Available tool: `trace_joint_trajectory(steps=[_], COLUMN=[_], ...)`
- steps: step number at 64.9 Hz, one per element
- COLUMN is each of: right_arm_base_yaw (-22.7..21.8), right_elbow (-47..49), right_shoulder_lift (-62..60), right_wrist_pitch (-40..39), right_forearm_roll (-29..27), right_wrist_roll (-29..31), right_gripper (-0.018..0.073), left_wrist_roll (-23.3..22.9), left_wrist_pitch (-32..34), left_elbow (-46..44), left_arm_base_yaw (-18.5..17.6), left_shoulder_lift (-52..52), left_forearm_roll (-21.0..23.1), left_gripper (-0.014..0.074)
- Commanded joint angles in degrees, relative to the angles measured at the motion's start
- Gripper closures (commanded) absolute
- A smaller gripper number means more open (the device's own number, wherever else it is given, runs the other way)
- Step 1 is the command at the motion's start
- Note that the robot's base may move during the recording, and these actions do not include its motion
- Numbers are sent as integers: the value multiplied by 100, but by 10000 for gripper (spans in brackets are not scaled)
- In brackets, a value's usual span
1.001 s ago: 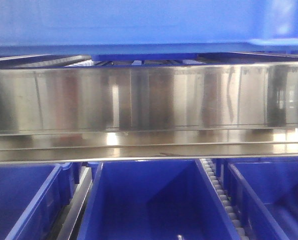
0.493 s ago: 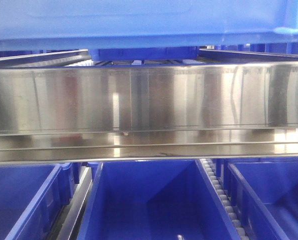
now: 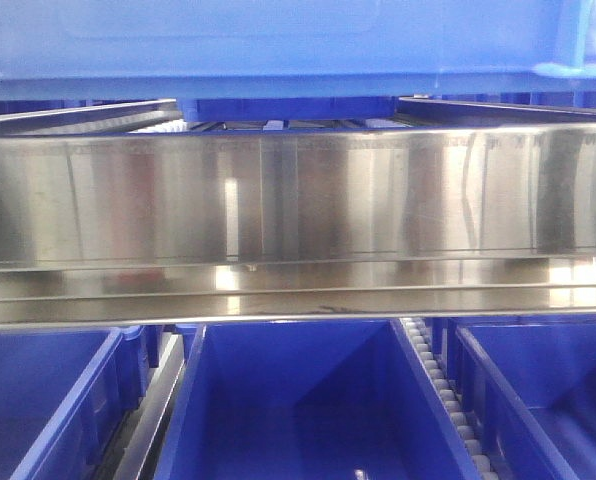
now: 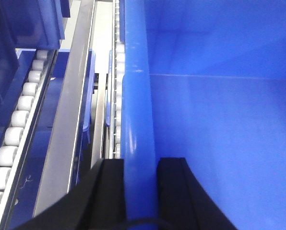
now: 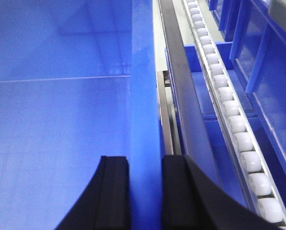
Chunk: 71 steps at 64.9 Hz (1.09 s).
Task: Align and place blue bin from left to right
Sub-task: 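Lift the gripped blue bin with both grippers and pull it off the rack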
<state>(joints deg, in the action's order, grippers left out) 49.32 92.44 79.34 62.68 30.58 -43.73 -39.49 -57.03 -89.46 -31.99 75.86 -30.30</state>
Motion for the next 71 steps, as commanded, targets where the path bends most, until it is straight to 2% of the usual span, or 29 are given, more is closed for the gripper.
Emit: trace_joint_trajectory(steps=[1, 28, 36, 71], right_arm_base_yaw=[5, 5, 5, 5], right_elbow=[46, 46, 46, 46], right_shoulder_lift=[-112, -113, -113, -113], right_wrist_pitch=[-357, -531, -630, -763], right_forearm_roll=[239, 239, 239, 239], right_wrist_roll=[-22, -12, 364, 364], right_gripper=[641, 641, 638, 638], left_wrist_roll=[-25, -25, 155, 205], left_wrist_pitch=[547, 396, 251, 236], left_elbow=[-59, -59, -59, -59], left_arm_base_yaw=[-44, -44, -44, -44], left_shoulder_lift=[-133, -133, -133, -133], left_forearm_roll=[-105, -105, -105, -105], left_gripper=[708, 708, 708, 708])
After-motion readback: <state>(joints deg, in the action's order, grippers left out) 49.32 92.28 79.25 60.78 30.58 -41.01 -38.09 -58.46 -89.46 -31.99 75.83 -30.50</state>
